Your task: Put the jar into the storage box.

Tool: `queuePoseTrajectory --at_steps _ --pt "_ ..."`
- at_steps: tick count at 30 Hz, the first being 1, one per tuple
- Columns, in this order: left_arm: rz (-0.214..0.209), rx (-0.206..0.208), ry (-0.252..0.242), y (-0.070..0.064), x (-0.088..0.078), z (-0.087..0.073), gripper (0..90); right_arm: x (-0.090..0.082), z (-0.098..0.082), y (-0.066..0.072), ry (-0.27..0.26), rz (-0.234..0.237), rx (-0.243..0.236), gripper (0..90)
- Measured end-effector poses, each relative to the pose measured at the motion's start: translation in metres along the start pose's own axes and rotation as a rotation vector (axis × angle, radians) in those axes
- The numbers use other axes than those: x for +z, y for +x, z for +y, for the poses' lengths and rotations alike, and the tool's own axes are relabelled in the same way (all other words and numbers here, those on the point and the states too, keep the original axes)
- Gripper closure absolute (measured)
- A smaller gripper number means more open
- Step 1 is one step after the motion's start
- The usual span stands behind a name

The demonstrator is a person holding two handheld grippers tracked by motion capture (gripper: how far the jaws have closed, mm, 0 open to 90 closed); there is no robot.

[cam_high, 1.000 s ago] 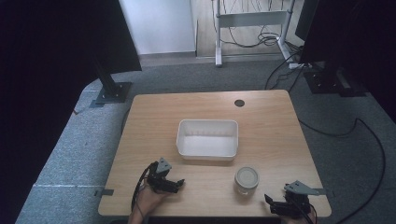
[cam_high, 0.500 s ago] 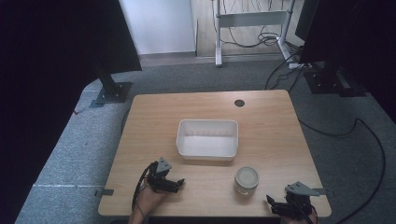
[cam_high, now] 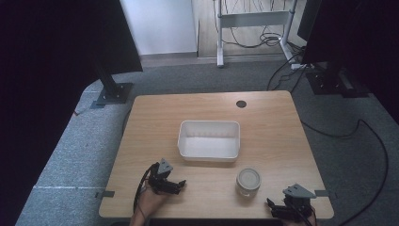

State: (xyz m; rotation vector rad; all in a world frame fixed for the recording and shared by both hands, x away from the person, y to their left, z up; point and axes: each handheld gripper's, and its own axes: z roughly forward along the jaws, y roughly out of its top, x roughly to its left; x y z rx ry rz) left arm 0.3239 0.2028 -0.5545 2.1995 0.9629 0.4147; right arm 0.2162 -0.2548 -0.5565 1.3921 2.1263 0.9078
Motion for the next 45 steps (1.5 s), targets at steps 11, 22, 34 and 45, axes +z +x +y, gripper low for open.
queuePoseTrajectory --at_steps 11,22,34,45 --pt "0.001 0.000 0.000 0.000 0.000 0.000 0.9 -0.006 -0.002 -0.005 -0.054 0.022 0.047 1.6" --pt "0.002 -0.001 0.000 0.000 0.000 0.000 0.9 -0.007 -0.001 -0.004 -0.059 0.052 0.054 0.7" --pt "0.005 -0.004 -0.001 0.000 0.001 0.000 0.9 -0.012 0.013 0.006 -0.086 0.086 0.009 0.0" --pt "0.006 -0.005 -0.001 0.000 0.001 0.001 0.9 -0.008 0.023 0.018 -0.083 0.108 -0.039 0.1"
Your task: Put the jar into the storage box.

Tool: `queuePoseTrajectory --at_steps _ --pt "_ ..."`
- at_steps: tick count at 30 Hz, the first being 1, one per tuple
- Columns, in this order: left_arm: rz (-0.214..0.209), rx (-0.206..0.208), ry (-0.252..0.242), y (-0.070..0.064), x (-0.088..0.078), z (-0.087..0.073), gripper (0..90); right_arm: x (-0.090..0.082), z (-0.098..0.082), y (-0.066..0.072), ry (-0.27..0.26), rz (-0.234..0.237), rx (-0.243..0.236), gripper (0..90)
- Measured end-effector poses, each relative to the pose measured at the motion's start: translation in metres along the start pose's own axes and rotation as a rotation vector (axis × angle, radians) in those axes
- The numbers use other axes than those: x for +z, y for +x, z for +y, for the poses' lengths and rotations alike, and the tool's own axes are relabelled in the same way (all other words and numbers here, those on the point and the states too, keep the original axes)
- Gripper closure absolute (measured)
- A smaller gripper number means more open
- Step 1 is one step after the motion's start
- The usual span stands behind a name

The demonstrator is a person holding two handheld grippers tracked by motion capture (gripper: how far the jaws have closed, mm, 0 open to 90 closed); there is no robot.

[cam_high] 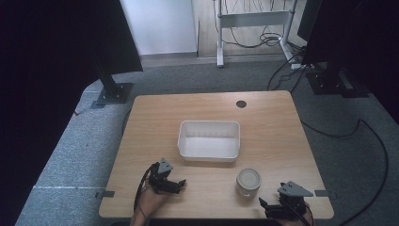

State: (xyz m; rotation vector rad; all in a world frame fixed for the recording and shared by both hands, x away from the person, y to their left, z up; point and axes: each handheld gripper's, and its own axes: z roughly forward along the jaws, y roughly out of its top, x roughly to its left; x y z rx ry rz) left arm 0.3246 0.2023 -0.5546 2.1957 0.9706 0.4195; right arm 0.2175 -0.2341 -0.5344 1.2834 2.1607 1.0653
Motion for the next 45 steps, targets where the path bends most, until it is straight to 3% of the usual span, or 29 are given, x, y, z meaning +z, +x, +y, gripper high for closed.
queuePoseTrajectory --at_steps 19,45 --pt "0.000 0.000 0.000 0.000 0.000 0.000 0.9 0.017 0.017 0.018 -0.037 0.056 -0.041 0.0" --pt "0.001 -0.001 0.001 0.000 0.000 0.000 0.8 0.043 0.030 0.028 -0.034 0.092 -0.029 1.1"
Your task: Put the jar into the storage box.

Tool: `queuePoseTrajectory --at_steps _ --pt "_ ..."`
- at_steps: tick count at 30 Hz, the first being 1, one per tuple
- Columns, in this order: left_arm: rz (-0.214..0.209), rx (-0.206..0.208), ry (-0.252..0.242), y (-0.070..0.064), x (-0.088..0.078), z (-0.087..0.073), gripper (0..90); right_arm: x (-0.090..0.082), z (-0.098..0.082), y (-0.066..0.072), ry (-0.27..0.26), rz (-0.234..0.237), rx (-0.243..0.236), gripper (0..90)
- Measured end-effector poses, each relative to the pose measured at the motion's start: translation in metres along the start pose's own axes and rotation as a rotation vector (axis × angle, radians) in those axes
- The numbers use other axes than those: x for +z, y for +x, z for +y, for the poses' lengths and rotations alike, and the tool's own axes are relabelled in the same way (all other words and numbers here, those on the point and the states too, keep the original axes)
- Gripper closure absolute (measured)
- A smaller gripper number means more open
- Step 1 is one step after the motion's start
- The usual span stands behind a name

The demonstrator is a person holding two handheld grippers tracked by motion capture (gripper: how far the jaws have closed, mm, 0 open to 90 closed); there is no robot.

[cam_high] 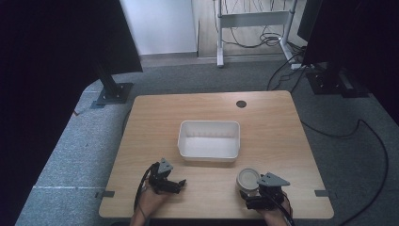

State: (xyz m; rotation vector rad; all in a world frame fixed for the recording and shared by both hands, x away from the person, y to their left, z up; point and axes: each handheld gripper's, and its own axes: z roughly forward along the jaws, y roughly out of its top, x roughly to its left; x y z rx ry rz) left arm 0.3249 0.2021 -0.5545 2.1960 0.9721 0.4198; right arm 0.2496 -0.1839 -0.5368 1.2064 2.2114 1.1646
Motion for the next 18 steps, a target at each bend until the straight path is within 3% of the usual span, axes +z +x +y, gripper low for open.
queuePoseTrajectory --at_steps 13,18 --pt "0.000 0.000 0.000 0.000 0.000 0.000 0.8 0.015 0.005 0.002 0.016 0.000 0.005 6.9" --pt "0.000 0.000 0.000 0.000 0.000 0.000 0.9 0.016 0.006 0.005 0.015 -0.026 0.007 8.0"
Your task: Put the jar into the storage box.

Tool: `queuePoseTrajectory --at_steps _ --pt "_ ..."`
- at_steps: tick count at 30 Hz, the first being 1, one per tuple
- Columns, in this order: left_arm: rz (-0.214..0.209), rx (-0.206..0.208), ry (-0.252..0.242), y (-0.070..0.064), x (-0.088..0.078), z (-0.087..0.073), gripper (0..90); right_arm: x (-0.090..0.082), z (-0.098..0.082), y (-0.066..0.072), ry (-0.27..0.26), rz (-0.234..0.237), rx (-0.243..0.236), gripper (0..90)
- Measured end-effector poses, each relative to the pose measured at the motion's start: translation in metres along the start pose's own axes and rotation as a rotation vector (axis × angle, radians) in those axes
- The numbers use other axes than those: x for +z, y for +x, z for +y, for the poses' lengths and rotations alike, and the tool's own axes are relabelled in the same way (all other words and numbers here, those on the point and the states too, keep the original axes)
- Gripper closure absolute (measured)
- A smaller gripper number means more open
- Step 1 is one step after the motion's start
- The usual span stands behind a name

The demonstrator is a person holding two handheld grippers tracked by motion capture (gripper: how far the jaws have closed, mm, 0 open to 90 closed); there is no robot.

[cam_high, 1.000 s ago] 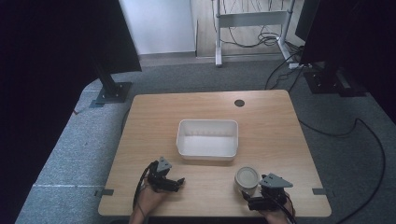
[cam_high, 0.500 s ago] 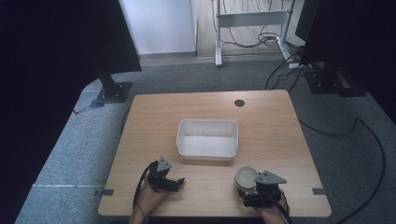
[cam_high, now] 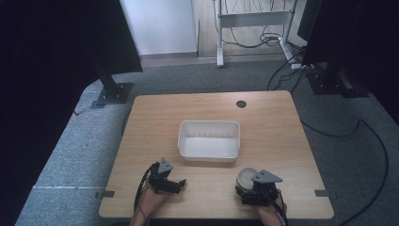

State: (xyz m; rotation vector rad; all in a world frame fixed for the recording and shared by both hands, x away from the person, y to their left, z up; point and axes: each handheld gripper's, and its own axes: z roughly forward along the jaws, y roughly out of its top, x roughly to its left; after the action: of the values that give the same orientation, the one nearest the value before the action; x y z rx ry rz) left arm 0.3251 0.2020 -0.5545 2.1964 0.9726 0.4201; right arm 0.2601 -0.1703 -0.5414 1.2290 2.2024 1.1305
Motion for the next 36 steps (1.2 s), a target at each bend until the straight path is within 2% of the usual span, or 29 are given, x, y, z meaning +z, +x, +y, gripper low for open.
queuePoseTrajectory --at_steps 9,15,24,36 --pt "0.001 -0.001 0.000 0.000 0.000 0.000 0.9 -0.004 0.002 0.004 -0.002 -0.053 0.007 9.0" --pt "0.001 -0.001 0.000 0.000 0.000 0.000 0.8 -0.007 0.009 0.006 -0.026 -0.052 0.010 8.9" --pt "0.001 -0.001 0.000 0.000 0.000 0.000 0.8 -0.004 0.017 0.009 -0.023 -0.044 -0.004 9.0" --pt "0.001 -0.002 0.000 0.000 0.000 0.000 0.8 0.002 0.024 0.010 -0.023 -0.033 0.013 8.9"
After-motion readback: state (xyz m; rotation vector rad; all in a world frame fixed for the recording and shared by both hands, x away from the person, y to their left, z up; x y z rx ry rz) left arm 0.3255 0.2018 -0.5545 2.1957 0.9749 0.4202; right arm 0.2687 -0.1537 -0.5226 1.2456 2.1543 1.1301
